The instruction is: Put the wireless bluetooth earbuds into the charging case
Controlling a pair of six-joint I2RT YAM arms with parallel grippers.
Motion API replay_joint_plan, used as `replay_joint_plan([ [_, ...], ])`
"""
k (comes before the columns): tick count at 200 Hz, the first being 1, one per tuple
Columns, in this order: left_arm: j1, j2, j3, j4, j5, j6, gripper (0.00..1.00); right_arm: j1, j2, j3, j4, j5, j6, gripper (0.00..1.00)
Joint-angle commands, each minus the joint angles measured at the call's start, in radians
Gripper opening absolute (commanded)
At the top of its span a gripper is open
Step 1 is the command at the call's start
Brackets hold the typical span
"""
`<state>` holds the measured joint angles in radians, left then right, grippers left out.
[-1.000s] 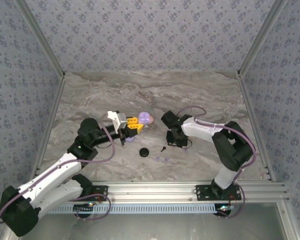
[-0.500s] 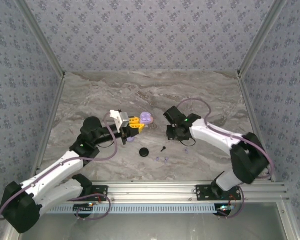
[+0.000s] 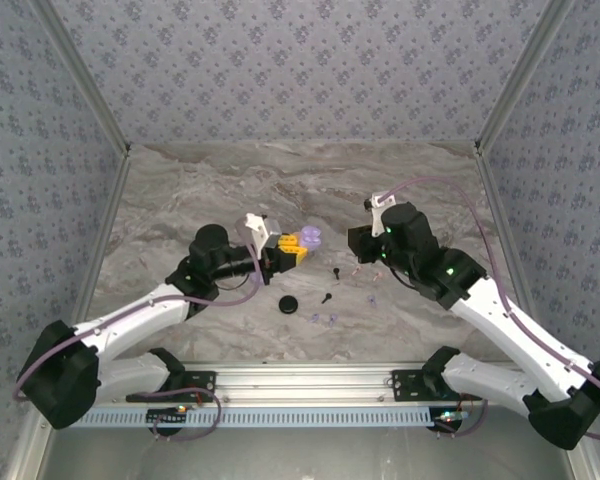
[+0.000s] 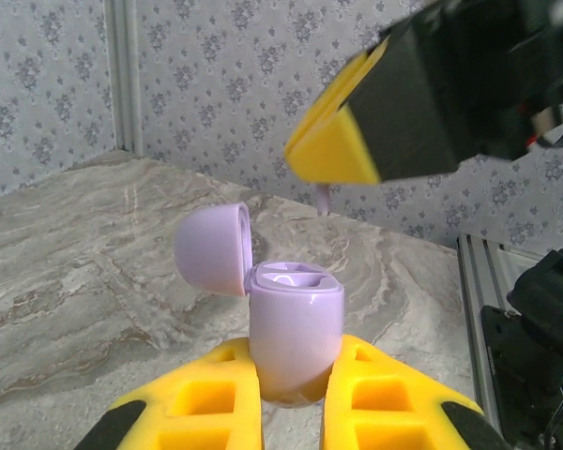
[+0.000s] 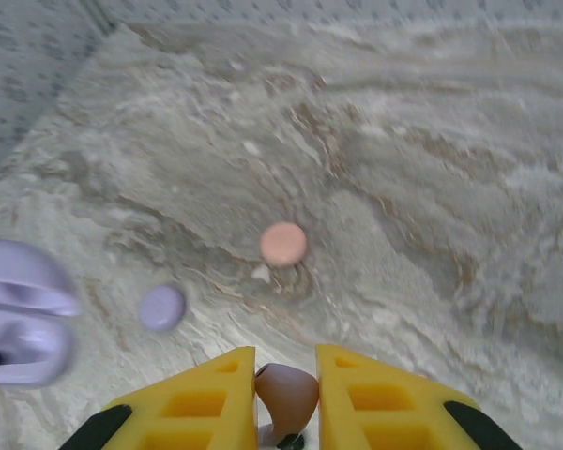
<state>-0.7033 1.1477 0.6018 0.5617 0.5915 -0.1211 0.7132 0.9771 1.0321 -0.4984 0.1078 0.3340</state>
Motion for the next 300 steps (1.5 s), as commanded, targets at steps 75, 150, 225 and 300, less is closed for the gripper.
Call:
replay_joint_plan([
  [75,-0.041,0.062,0.068,0.096,0.043,-0.011,0.05,0.136,0.049,0.079,0.160,-0.037,-0.132,0.22],
  [150,-0.042,0.052,0.062,0.116,0.044,-0.027,0.05,0.164,0.086,0.063,0.180,-0.016,-0.122,0.22],
  [225,-0.042,0.047,0.057,0.109,0.035,-0.026,0.05,0.169,0.068,0.041,0.155,0.000,-0.125,0.22],
  [300,-0.042,0.053,0.061,0.109,0.034,-0.022,0.05,0.172,0.069,0.042,0.121,-0.002,-0.138,0.23],
])
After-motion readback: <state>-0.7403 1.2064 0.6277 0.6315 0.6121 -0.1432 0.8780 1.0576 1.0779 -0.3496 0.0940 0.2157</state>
